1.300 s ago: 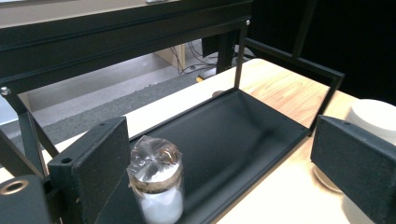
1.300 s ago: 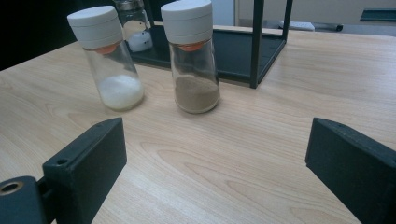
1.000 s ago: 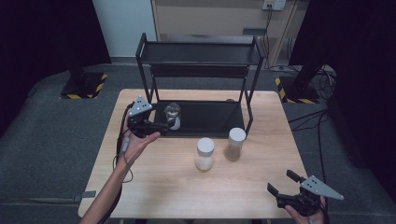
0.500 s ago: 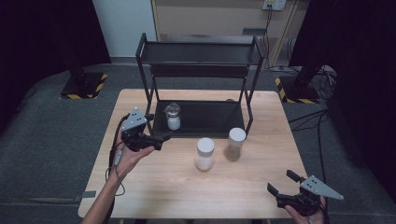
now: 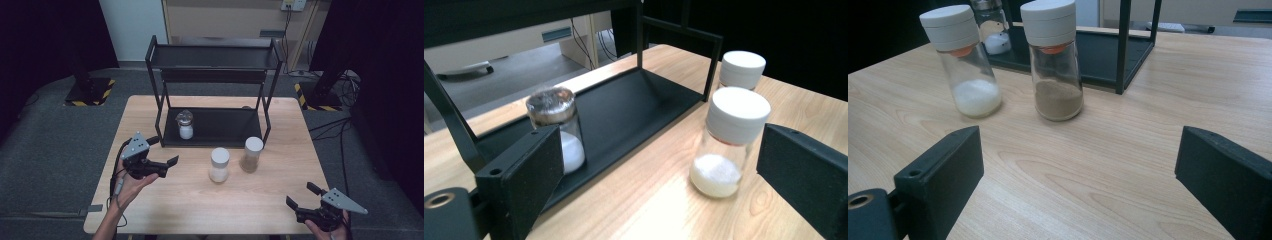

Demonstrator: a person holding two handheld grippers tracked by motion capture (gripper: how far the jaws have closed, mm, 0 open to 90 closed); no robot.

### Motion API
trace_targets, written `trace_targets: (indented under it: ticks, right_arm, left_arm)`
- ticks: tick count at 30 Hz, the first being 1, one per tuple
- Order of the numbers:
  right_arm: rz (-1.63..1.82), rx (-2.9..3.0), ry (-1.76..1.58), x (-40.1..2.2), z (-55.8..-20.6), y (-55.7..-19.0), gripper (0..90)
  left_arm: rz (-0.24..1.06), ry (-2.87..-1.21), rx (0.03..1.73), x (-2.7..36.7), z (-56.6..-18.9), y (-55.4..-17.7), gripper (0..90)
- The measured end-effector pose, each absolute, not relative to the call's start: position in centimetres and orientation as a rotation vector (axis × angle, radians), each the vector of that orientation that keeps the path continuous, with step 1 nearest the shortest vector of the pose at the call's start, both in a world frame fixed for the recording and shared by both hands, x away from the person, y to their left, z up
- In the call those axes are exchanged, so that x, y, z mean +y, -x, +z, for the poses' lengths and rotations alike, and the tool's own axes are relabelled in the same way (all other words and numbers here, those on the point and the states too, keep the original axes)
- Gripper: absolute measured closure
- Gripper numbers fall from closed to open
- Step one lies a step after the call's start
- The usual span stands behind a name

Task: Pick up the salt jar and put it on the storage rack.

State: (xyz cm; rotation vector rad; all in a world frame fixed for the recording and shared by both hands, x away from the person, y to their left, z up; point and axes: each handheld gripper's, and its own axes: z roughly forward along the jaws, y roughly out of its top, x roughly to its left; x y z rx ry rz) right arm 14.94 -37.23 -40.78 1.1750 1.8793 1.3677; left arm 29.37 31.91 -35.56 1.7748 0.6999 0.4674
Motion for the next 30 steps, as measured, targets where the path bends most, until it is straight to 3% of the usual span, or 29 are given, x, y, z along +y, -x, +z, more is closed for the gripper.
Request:
trace_targets:
  ticks: [30]
  right_arm:
    - [1.363, 1.884, -1.172, -37.1, -40.7, -14.9, 5.5]
  left_arm:
    - [0.476, -1.758, 0.744, 35.0, -41.3, -24.8, 3.8]
